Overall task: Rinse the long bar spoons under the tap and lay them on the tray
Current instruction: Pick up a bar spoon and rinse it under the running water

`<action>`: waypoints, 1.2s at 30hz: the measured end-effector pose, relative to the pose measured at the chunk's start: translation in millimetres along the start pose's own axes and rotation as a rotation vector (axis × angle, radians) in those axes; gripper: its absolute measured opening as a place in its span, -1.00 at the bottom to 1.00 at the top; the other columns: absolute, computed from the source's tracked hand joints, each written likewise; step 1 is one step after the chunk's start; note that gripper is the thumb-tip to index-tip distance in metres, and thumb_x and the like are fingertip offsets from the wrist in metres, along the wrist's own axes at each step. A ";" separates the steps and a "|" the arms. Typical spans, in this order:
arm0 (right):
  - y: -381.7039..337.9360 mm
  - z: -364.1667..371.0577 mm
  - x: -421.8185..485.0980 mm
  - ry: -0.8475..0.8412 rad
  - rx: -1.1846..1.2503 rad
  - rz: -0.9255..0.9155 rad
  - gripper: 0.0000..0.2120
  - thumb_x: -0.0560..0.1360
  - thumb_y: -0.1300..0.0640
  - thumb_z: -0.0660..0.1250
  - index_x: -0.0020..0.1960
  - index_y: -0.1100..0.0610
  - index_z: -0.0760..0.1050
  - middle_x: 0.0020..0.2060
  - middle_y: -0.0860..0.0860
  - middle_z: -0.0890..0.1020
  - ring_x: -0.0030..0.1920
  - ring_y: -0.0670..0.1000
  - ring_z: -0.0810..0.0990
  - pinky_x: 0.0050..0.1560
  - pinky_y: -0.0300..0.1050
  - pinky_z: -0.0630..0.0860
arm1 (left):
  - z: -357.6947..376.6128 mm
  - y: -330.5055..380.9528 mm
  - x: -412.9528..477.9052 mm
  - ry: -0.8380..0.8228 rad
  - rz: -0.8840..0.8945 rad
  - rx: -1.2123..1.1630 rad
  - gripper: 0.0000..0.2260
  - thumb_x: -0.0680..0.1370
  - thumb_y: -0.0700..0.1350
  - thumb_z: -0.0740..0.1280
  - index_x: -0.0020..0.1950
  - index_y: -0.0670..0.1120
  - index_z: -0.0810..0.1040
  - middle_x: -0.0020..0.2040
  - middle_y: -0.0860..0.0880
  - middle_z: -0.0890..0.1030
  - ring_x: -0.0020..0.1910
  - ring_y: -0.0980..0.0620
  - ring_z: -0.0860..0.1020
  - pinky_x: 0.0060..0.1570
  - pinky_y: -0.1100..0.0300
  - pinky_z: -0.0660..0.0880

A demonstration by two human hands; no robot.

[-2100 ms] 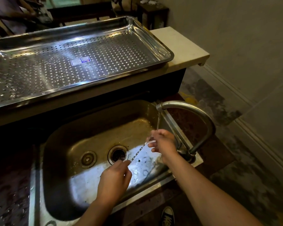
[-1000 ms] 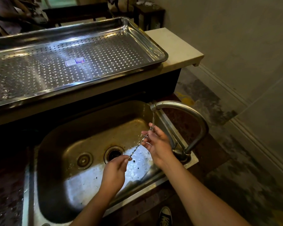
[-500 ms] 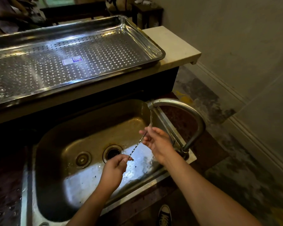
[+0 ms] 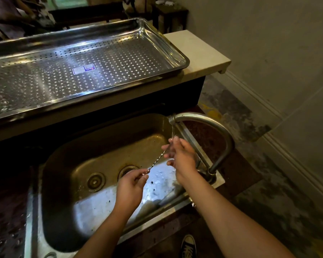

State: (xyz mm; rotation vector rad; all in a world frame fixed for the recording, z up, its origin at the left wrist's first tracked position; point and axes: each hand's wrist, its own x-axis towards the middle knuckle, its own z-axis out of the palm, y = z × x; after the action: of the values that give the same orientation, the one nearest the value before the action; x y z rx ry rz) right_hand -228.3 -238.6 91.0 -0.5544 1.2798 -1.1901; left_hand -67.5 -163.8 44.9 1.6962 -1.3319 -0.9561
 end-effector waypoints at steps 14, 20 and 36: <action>-4.6 -4.5 -5.7 -0.180 -0.065 -0.029 -0.80 0.66 0.06 0.25 0.10 0.16 0.57 -0.09 0.09 0.76 -0.17 0.00 0.72 -0.29 -0.21 0.61 | 1.4 -6.0 -0.9 -0.045 -0.172 0.026 -0.70 0.50 -0.27 0.39 -0.22 0.16 0.59 -0.23 0.12 0.67 -0.18 0.12 0.64 -0.15 0.22 0.51; 19.3 -1.6 -14.8 -0.254 -0.134 0.015 -0.77 0.70 0.06 0.16 0.05 0.12 0.56 -0.11 0.04 0.76 -0.10 -0.01 0.72 -0.19 -0.18 0.64 | 15.9 10.9 13.4 -0.072 -0.082 0.112 -0.84 0.49 -0.25 0.40 -0.13 0.03 0.64 -0.27 0.11 0.66 -0.27 0.18 0.61 -0.17 0.18 0.53; -20.2 -5.7 2.5 -0.221 -0.354 -0.077 -0.82 0.64 0.21 0.27 -0.04 0.08 0.62 -0.17 0.04 0.68 -0.15 0.01 0.64 -0.13 -0.10 0.63 | 38.2 46.1 45.3 -0.103 -0.011 0.228 -0.98 0.48 -0.15 0.43 -0.13 -0.04 0.63 -0.27 0.00 0.65 -0.26 -0.02 0.59 -0.20 0.02 0.55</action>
State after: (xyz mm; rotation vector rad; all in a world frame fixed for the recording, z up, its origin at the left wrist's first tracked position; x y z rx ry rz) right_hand -241.2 -246.4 105.8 -0.9739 1.2931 -0.9374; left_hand -112.7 -220.1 65.4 1.8464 -1.5504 -0.9376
